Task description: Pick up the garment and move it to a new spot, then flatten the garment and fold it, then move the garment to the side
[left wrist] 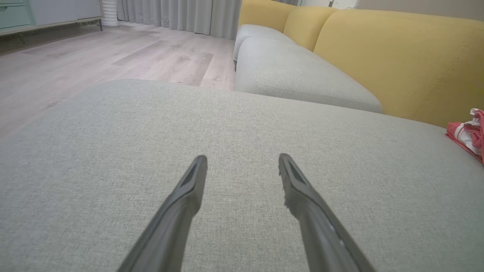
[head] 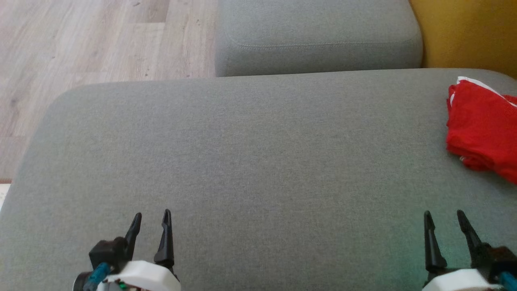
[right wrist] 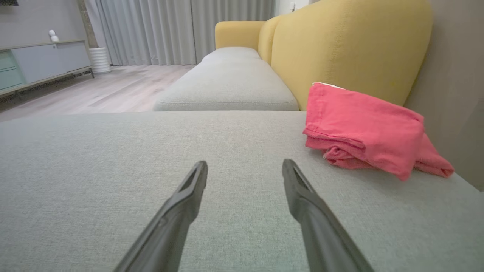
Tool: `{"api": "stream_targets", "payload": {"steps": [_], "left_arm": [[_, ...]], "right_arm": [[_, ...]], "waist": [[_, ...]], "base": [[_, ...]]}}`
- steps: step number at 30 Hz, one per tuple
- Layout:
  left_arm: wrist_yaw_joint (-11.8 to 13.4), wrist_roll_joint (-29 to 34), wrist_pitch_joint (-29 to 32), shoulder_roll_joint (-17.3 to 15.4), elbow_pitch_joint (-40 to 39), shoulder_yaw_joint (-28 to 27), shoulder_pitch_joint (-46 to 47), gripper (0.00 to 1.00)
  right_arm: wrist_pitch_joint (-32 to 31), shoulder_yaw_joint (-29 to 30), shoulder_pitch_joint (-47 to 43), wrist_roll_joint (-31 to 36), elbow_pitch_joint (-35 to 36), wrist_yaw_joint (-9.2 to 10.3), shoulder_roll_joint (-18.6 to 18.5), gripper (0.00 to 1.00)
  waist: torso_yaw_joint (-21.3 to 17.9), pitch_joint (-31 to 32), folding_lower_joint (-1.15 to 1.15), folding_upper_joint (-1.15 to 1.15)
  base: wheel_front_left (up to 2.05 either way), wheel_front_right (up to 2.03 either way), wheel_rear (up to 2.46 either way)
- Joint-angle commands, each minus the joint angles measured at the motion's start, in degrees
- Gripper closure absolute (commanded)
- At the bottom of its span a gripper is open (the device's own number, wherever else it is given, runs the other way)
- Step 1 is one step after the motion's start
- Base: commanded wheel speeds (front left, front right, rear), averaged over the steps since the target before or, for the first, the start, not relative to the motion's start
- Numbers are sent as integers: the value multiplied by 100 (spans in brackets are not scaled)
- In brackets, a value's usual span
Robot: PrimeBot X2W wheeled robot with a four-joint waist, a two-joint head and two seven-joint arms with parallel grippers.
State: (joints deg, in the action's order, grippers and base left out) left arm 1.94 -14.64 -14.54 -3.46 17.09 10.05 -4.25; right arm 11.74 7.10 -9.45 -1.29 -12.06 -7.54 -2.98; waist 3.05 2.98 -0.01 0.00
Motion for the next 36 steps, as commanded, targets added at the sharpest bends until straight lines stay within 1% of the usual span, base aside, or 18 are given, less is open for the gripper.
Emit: {"api": "stream_targets", "payload": {"steps": [1,5,8,12,20,29,30,32,36], "left_arm": [[-30,43,-46,-7,-193,-249,225,0],[-34,73,-46,14,-206,-318,179,0],[-41,102,-46,25,-184,-336,136,0],[-24,127,-46,38,-138,-368,110,0],[2,127,-46,49,-89,-331,127,0],[87,195,-46,54,-173,-342,147,0],[65,154,0,37,-2,-153,-33,100],[56,134,14,38,55,-151,-33,100],[24,-123,89,39,57,-208,12,100]], "right_arm": [[111,-90,182,79,147,5,-61,0],[281,-41,260,246,-122,5,-15,0],[318,-7,364,297,-190,5,-2,0],[324,-20,453,326,-76,5,6,0],[325,-175,531,288,-119,5,9,0],[325,-278,536,239,-137,5,10,0],[246,-130,199,278,-301,0,52,100],[232,-127,190,270,-400,0,53,100],[114,-58,300,0,-463,0,51,100]], "waist": [[-12,3,1,0],[-60,5,1,0],[-64,11,1,0],[-9,22,1,0],[135,14,1,0],[225,-4,1,0],[229,-4,1,0],[235,-4,1,0],[216,-14,1,0]], "base": [[0,0,0],[0,0,0],[0,0,0],[0,0,0],[0,0,0],[0,0,0],[0,0,0],[0,0,0],[0,0,0]]}}
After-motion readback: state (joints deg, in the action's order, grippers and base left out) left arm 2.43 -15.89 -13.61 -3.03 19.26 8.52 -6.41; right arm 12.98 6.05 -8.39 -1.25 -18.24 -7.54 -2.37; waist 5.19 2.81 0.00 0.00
